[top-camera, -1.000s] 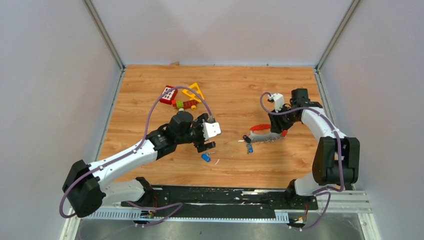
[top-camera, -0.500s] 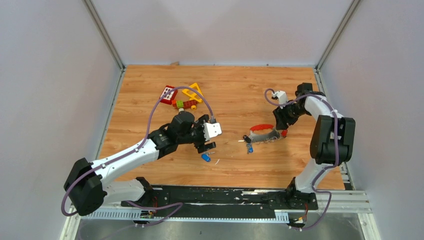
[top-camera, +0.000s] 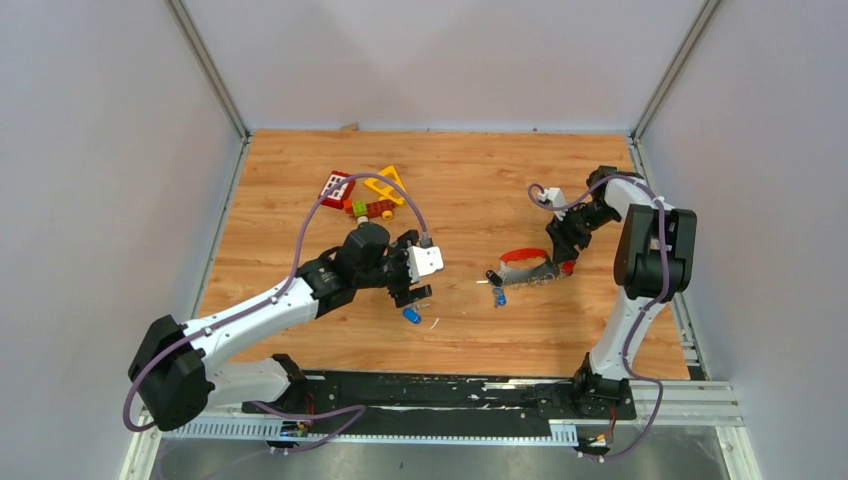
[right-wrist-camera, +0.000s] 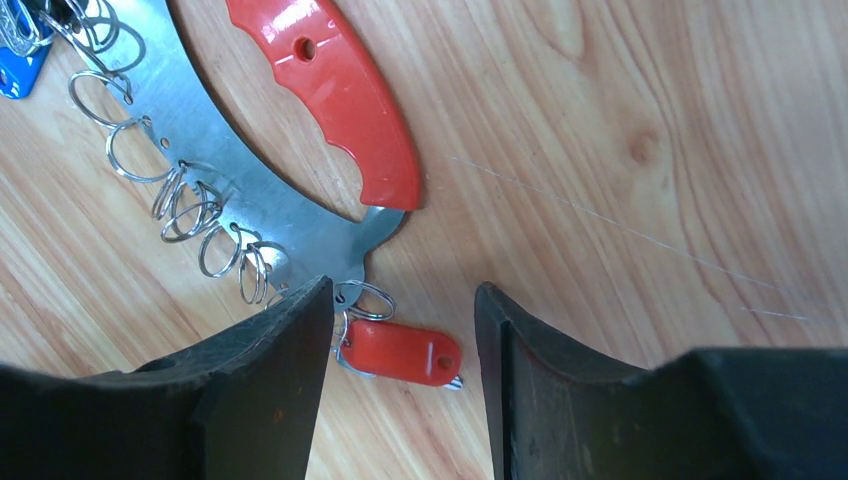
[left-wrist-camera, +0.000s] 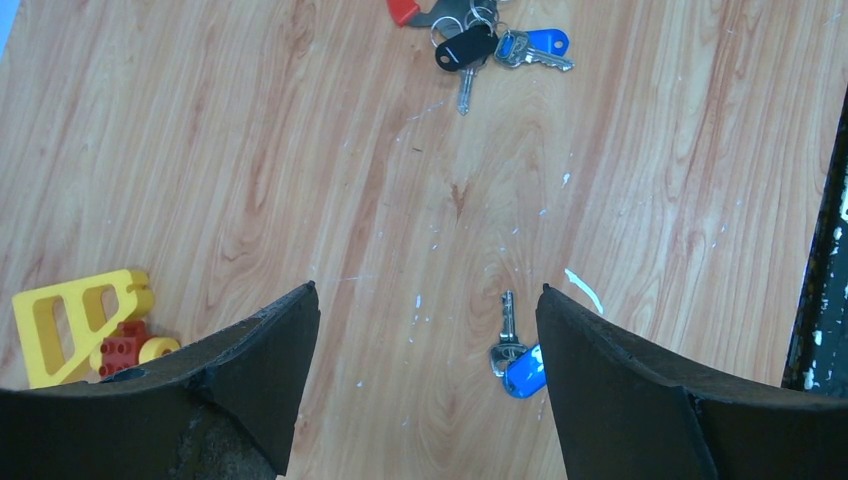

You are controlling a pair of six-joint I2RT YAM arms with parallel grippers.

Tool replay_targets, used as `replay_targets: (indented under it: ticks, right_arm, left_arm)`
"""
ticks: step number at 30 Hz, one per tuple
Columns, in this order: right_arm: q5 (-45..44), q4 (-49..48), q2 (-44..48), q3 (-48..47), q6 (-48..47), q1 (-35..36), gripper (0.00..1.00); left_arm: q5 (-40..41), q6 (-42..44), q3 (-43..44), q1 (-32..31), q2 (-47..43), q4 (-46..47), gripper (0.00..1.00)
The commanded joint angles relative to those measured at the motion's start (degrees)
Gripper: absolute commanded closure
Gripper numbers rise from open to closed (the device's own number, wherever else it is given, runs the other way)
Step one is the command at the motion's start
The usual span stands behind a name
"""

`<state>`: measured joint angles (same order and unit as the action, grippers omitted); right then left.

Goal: Put the keys on the keyring

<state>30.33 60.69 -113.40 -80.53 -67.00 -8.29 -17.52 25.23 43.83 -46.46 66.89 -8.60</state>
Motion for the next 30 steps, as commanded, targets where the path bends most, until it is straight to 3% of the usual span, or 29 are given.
replay_targets:
  ticks: [1, 20, 26, 30]
  right_arm:
    - [2.32, 3.23, -2.08, -1.51, -6.06, 0.04, 0.46]
    - [2.81, 6.49, -2.13, 2.14, -12.04, 0.13, 0.58]
    - [2.75, 7.91, -2.22, 1.45, -12.54, 0.12, 0.72]
    - [2.65, 8.69, -1.88, 1.05, -12.67, 0.12, 0.75]
  left_arm:
    - [-0.94, 0.14, 1.08, 0.07, 0.13, 0.23, 0.14]
    - [-0.76, 0.43, 1.25, 0.05, 0.92, 0.1, 0.15]
    - [-0.68, 0.52, 1.26, 0.08, 0.62, -0.22, 0.15]
    - [-0.65, 0.6, 1.25, 0.09, 0.37, -0.19, 0.15]
